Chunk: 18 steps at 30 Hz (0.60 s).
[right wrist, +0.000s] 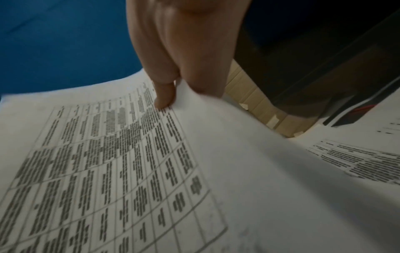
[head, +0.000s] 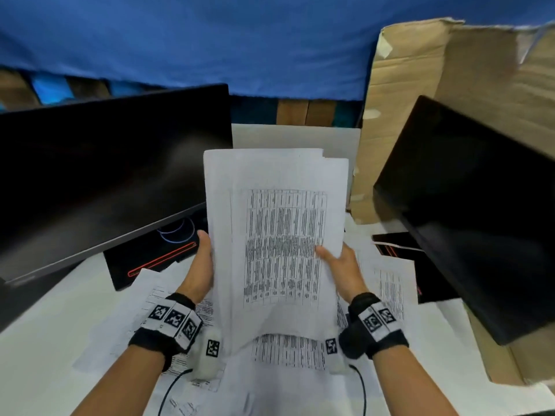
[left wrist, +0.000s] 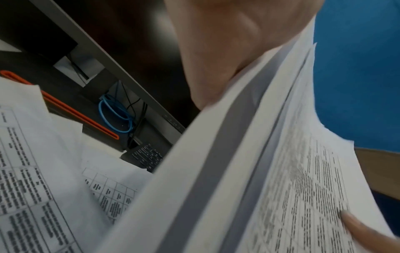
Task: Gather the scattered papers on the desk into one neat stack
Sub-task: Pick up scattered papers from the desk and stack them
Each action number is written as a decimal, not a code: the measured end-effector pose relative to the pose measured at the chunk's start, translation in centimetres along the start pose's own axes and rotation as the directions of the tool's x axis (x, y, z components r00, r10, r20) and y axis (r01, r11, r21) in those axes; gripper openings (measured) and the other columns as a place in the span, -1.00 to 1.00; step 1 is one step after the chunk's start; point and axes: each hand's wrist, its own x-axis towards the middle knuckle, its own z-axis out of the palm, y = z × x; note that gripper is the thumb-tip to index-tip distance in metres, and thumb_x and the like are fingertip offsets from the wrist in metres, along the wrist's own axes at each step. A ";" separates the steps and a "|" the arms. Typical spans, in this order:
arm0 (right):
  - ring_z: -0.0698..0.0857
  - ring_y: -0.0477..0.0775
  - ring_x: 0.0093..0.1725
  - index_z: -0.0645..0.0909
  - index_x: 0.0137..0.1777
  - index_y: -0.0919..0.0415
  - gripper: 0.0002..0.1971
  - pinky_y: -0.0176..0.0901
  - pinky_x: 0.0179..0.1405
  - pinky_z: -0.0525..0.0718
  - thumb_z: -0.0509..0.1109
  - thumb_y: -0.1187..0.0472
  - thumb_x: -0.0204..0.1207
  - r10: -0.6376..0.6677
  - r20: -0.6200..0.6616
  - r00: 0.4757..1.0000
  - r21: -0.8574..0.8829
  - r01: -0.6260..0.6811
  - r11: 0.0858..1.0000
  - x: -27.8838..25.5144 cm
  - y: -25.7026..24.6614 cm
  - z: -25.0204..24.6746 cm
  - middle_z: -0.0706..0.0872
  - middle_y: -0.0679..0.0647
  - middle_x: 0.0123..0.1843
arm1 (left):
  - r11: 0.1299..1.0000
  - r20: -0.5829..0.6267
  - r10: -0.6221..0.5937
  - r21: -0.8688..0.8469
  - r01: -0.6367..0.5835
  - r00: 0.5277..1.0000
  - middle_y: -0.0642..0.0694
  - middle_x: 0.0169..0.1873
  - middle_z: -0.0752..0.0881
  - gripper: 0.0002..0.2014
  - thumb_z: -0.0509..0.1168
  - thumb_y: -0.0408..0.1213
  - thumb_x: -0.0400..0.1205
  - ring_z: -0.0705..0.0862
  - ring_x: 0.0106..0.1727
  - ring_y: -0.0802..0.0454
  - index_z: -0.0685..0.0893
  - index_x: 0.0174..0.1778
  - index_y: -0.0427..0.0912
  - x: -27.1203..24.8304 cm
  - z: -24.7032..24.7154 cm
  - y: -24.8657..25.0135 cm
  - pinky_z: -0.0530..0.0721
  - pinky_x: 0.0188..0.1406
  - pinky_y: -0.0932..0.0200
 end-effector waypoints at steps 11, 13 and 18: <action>0.76 -0.33 -0.22 0.64 0.06 0.18 -0.70 -0.44 -0.16 0.71 0.50 0.41 0.34 -0.123 0.045 0.991 0.068 0.120 0.991 0.8 -1.2 -0.2 0.76 -0.12 -0.13 | 0.954 0.010 0.271 0.133 -0.270 0.963 0.23 -0.25 0.84 -0.30 0.54 0.27 -0.07 0.79 -0.18 0.27 0.69 -0.08 -0.04 0.2 -0.9 1.3 0.70 -0.28 0.43; 0.77 -0.29 -0.21 0.66 -0.09 0.05 -0.73 -0.24 -0.02 0.72 0.51 0.41 0.32 -0.095 0.105 0.990 0.032 0.092 0.995 0.6 -1.8 -0.3 0.78 -0.14 -0.19 | 0.953 0.043 0.266 0.138 -0.269 0.963 0.25 -0.27 0.84 -0.25 0.57 0.27 -0.15 0.79 -0.18 0.30 0.67 -0.09 -0.04 0.1 -0.9 1.4 0.68 -0.28 0.46; 0.57 -0.05 0.05 0.45 0.11 0.29 -0.59 -0.18 0.21 0.43 0.54 0.28 0.33 0.029 0.150 0.988 0.029 -0.033 0.999 0.9 -1.2 -0.6 0.57 -0.04 0.01 | 0.952 0.090 0.222 0.196 -0.236 0.971 0.23 -0.10 0.83 -0.26 0.56 0.27 -0.08 0.77 -0.01 0.24 0.66 0.01 0.06 0.1 -1.0 1.1 0.71 -0.16 0.40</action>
